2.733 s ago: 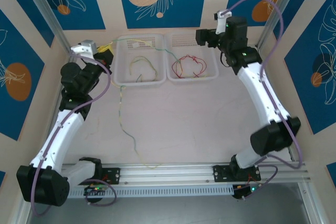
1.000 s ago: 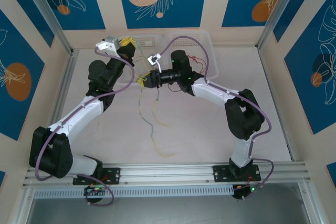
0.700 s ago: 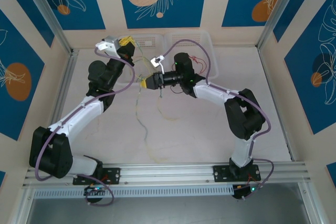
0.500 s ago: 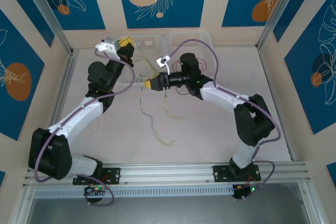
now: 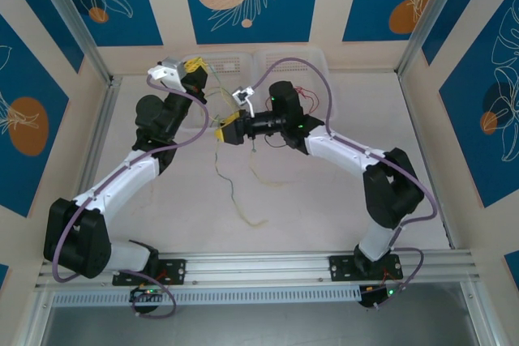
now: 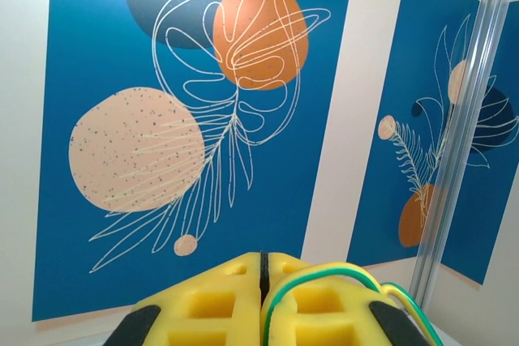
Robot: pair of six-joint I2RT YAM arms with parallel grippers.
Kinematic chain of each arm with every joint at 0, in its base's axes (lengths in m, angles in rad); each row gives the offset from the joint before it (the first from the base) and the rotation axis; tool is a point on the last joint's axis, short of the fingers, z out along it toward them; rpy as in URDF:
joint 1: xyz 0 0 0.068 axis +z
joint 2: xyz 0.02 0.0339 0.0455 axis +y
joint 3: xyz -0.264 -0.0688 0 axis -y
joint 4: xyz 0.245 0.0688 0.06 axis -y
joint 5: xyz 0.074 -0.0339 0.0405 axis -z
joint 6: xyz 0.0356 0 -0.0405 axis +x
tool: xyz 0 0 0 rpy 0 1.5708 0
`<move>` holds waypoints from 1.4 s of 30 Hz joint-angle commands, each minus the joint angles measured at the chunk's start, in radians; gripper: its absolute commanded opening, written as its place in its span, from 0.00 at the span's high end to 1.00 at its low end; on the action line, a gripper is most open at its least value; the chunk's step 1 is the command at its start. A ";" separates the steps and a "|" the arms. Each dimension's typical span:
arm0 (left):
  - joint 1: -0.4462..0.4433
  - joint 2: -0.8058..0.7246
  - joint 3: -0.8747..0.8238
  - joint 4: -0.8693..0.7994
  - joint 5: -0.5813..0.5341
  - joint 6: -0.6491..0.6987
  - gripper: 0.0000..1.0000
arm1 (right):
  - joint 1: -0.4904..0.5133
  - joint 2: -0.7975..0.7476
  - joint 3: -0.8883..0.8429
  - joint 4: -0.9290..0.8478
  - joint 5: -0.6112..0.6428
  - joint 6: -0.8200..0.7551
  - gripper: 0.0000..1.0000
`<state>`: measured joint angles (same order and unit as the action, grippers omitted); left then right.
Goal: Untangle the cables
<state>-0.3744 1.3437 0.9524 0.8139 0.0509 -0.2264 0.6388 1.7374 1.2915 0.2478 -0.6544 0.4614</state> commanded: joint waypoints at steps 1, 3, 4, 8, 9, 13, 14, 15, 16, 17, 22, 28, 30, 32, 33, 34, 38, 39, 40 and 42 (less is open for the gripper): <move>-0.015 -0.008 0.011 0.015 0.010 -0.001 1.00 | 0.015 0.048 0.066 0.038 -0.023 0.037 0.17; -0.015 -0.008 0.006 0.023 0.003 -0.001 1.00 | 0.036 0.062 0.088 0.042 -0.014 0.026 0.18; -0.016 -0.006 0.005 0.027 0.003 -0.002 1.00 | 0.043 0.067 0.092 0.046 -0.011 0.020 0.22; -0.017 -0.007 0.002 0.035 0.003 -0.011 1.00 | 0.051 0.106 0.151 -0.023 0.032 -0.004 0.82; -0.017 -0.011 -0.001 0.036 0.001 -0.010 1.00 | 0.048 0.111 0.165 -0.052 0.050 -0.006 0.94; -0.014 -0.061 -0.037 0.027 -0.033 -0.001 1.00 | -0.007 0.088 0.122 -0.044 0.129 0.057 1.00; -0.012 -0.083 -0.053 0.024 -0.035 0.005 1.00 | -0.035 0.071 0.090 -0.001 0.131 0.096 1.00; -0.010 -0.106 -0.069 0.014 -0.034 0.012 1.00 | -0.061 0.053 0.053 0.043 0.137 0.141 1.00; -0.007 -0.126 -0.080 -0.004 -0.032 0.018 1.00 | -0.091 0.036 0.018 0.092 0.135 0.176 1.00; -0.004 -0.149 -0.094 -0.030 -0.029 0.026 1.00 | -0.122 0.016 -0.021 0.152 0.129 0.227 1.00; 0.005 -0.258 -0.202 -0.091 -0.005 0.036 1.00 | -0.240 -0.056 -0.136 0.327 0.151 0.410 1.00; 0.006 -0.347 -0.343 -0.174 0.026 0.021 1.00 | -0.312 -0.151 -0.189 0.374 0.213 0.487 1.00; 0.006 -0.379 -0.387 -0.210 0.025 0.022 1.00 | -0.331 -0.189 -0.206 0.390 0.248 0.499 1.00; 0.006 -0.390 -0.421 -0.209 0.048 0.005 1.00 | -0.332 -0.214 -0.210 0.396 0.280 0.493 1.00; 0.005 -0.388 -0.429 -0.207 0.068 -0.005 1.00 | -0.329 -0.222 -0.209 0.399 0.298 0.487 1.00; 0.005 -0.381 -0.433 -0.206 0.087 -0.014 1.00 | -0.326 -0.226 -0.207 0.406 0.313 0.484 1.00; -0.034 -0.281 -0.433 -0.166 0.199 -0.038 1.00 | -0.313 -0.225 -0.207 0.487 0.361 0.515 1.00; -0.055 -0.243 -0.431 -0.144 0.226 -0.049 1.00 | -0.311 -0.221 -0.206 0.510 0.371 0.521 1.00; -0.079 -0.209 -0.426 -0.118 0.246 -0.056 1.00 | -0.305 -0.217 -0.203 0.529 0.378 0.522 1.00; -0.142 -0.140 -0.409 -0.075 0.266 -0.065 1.00 | -0.289 -0.214 -0.198 0.553 0.405 0.505 1.00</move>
<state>-0.4717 1.1381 0.5686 0.7757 0.2836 -0.2729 0.4538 1.5745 1.0683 0.6006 -0.5537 0.9386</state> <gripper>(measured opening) 0.057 0.077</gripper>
